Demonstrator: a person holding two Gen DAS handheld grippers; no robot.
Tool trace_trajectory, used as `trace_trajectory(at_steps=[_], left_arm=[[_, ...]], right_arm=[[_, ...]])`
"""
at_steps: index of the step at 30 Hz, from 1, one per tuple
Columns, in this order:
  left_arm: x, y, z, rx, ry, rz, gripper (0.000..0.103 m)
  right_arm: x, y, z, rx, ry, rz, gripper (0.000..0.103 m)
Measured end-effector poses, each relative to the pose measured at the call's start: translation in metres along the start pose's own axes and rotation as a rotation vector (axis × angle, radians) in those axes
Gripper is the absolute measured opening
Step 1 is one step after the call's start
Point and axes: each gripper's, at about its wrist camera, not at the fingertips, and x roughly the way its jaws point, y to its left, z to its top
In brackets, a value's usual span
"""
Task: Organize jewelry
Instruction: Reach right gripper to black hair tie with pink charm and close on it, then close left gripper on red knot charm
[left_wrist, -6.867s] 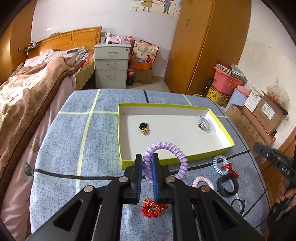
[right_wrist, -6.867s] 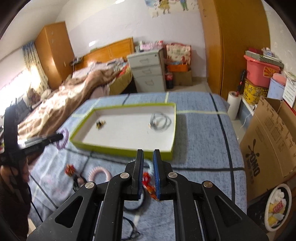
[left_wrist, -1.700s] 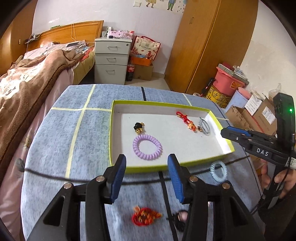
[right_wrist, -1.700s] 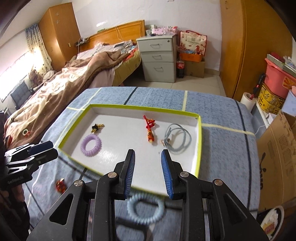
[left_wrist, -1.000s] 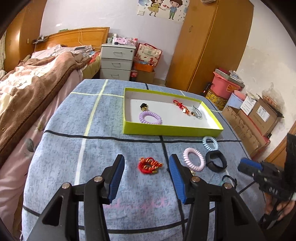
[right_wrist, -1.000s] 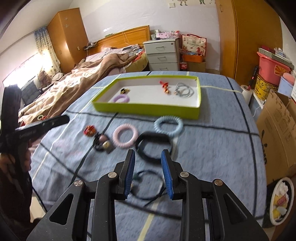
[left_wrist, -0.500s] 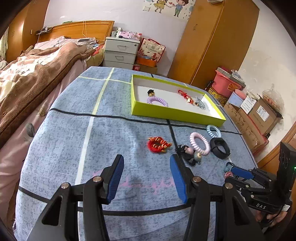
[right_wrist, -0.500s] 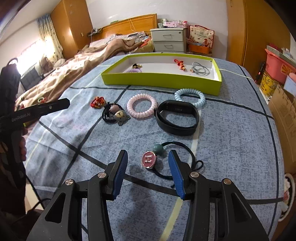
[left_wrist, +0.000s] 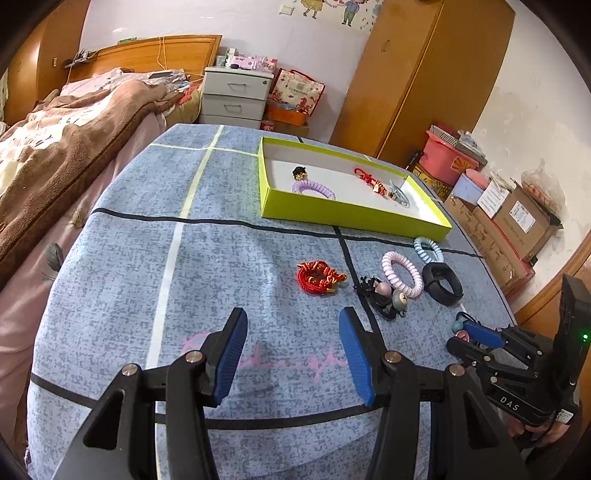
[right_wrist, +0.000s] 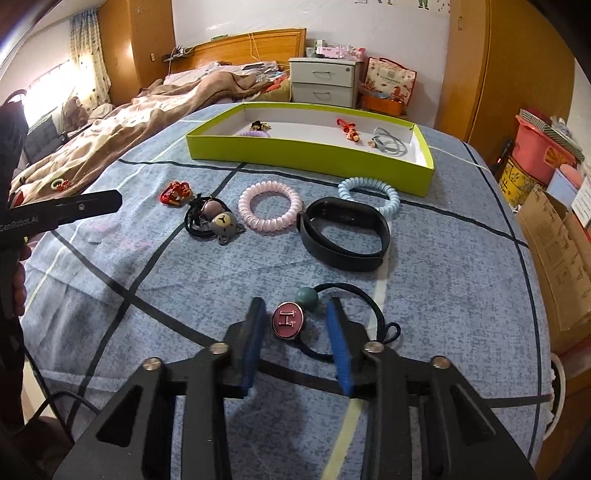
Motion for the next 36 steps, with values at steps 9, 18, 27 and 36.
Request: trace_trajectory(at_steps=[9,18,27,36], left_arm=[[0.019,-0.008,0.008,0.009,0.037,0.009,0.054],[0.036,-0.023,0.018,0.067,0.06,0.055,0.054],[0.056,-0.032,0.028,0.096,0.082,0.099,0.054],[0.064,-0.042,0.027,0.174,0.091,0.167,0.054]], right_arm=[[-0.007,-0.015,-0.003,0.059,-0.033,0.017,0.017],[-0.02,-0.028,0.004,0.098,-0.088,0.023,0.017],[-0.023,-0.028,0.014,0.096,-0.103,0.02,0.017],[-0.025,-0.023,0.027,0.075,-0.112,-0.008,0.017]])
